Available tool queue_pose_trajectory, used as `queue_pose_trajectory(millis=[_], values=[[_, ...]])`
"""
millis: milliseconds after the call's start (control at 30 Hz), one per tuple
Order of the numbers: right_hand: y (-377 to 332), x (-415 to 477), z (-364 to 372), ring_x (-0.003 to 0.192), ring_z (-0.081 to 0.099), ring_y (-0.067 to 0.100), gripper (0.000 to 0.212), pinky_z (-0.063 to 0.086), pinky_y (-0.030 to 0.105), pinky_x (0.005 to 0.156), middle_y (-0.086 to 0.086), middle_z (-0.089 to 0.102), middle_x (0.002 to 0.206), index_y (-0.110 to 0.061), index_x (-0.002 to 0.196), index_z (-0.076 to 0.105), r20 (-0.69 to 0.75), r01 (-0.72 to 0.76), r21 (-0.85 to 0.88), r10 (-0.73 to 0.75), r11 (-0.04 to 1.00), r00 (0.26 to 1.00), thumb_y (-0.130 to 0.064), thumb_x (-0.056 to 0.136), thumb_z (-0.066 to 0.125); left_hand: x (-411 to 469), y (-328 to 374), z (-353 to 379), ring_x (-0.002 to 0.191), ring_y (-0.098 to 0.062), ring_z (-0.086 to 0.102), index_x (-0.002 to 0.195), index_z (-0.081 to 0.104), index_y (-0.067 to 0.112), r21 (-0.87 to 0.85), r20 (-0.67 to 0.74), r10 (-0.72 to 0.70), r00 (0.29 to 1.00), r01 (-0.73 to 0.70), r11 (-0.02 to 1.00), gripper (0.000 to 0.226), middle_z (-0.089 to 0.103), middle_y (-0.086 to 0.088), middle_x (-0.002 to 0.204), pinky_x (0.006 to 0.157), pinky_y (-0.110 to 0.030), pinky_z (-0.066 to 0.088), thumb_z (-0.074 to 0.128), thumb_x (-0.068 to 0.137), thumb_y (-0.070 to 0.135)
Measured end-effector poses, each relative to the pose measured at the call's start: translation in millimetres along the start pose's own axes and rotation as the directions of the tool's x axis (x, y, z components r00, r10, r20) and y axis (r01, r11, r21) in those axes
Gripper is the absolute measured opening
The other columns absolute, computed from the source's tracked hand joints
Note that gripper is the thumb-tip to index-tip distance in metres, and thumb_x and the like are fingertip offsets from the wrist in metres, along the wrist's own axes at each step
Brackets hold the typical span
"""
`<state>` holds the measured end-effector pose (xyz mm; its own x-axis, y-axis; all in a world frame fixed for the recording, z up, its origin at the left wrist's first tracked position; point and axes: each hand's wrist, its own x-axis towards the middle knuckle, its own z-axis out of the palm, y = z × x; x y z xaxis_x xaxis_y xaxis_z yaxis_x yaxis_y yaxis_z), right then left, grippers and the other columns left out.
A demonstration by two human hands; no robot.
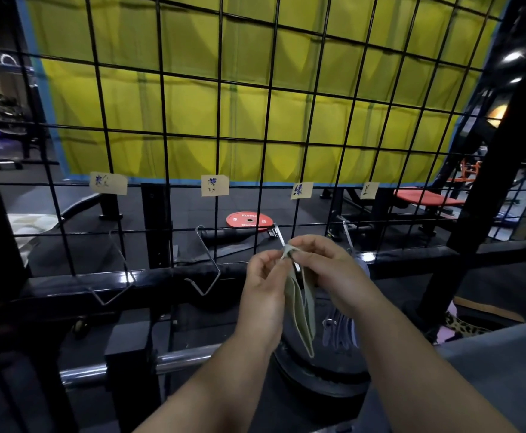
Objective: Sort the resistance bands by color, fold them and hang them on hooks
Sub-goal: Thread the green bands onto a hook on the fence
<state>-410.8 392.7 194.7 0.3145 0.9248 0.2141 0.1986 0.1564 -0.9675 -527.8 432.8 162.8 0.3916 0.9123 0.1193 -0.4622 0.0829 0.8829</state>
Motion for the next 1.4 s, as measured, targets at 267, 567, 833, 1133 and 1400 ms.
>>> queue_pose_trajectory(millis=[267,567,833,1133,1400], values=[[-4,1,0,0.101,0.069,0.026,0.015,0.053,0.041,0.093,0.008,0.074,0.103,-0.020,0.101,0.075,0.007,-0.013,0.023,0.013,1.000,1.000,-0.019,0.093,0.062,-2,-2,0,0.087,-0.017,0.062,0.118,0.053,0.030,0.161,0.025,0.094,0.995,-0.097,0.982,0.020,0.062,0.002,0.092,0.081,-0.034,0.050,0.054,0.097,0.030],[-1,1,-4,0.077,0.066,0.020,0.015,0.054,0.028,0.069,0.009,0.071,0.086,-0.002,0.098,0.070,-0.001,0.004,0.082,-0.004,0.997,1.000,-0.012,0.092,0.062,-6,-7,0,0.093,-0.004,0.066,0.114,0.058,0.040,0.234,0.097,0.076,0.992,-0.097,0.967,0.022,0.069,0.008,0.106,0.091,-0.030,0.053,0.046,0.101,0.027],[10,-11,-5,0.085,0.069,0.026,0.020,0.056,0.028,0.070,0.019,0.073,0.096,0.003,0.103,0.070,-0.048,0.025,0.169,-0.018,0.985,0.999,-0.011,0.094,0.059,-14,-16,-1,0.114,-0.003,0.060,0.128,0.061,0.031,0.294,0.141,0.092,0.986,-0.131,0.947,0.033,0.067,0.011,0.120,0.107,-0.038,0.043,0.046,0.099,0.031],[23,-21,-4,0.101,0.068,0.027,0.019,0.054,0.037,0.089,0.009,0.074,0.103,-0.011,0.106,0.073,-0.127,-0.059,0.110,0.073,0.992,0.989,-0.011,0.096,0.056,-13,-27,-1,0.124,-0.010,0.049,0.114,0.069,0.036,0.419,0.073,0.167,0.983,-0.183,0.889,0.052,0.057,0.012,0.127,0.110,-0.040,0.037,0.043,0.076,0.059],[22,-25,-1,0.091,0.070,0.025,0.018,0.058,0.031,0.073,0.017,0.072,0.105,-0.006,0.112,0.065,-0.113,-0.108,0.288,0.145,0.952,0.983,-0.006,0.094,0.059,-20,-20,0,0.122,-0.021,0.057,0.118,0.064,0.041,0.109,0.124,0.042,0.991,-0.056,0.992,0.042,0.059,-0.004,0.132,0.107,-0.050,0.042,0.066,0.078,0.052]])
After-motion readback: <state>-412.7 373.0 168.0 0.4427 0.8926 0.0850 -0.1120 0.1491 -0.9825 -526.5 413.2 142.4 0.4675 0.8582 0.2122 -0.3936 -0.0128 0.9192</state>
